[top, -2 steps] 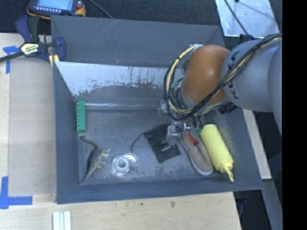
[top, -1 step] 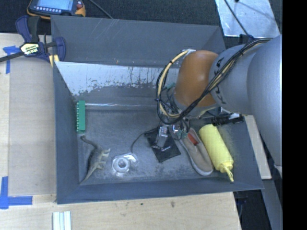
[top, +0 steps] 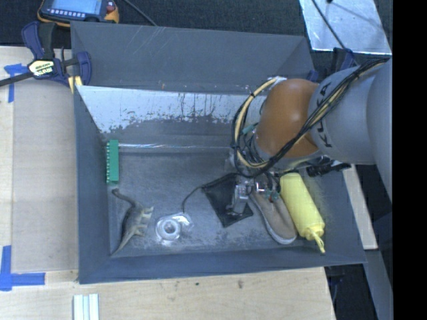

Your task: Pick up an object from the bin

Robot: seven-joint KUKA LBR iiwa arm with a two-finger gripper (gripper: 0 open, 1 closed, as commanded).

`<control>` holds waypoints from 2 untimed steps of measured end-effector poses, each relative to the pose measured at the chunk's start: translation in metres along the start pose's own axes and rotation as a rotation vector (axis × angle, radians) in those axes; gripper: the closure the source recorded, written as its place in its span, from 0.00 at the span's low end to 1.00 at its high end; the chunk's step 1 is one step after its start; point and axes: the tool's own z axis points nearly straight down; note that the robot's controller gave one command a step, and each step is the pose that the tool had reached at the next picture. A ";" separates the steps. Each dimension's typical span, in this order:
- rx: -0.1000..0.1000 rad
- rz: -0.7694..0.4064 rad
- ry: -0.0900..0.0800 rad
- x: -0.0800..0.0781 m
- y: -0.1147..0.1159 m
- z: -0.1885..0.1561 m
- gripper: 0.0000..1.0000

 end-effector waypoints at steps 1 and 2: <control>0.000 0.088 -0.002 -0.009 0.017 -0.001 0.00; 0.000 0.000 -0.004 -0.002 0.000 -0.001 1.00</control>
Offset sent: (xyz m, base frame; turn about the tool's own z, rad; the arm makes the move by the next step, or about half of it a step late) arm 0.0000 0.0000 0.0000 0.0000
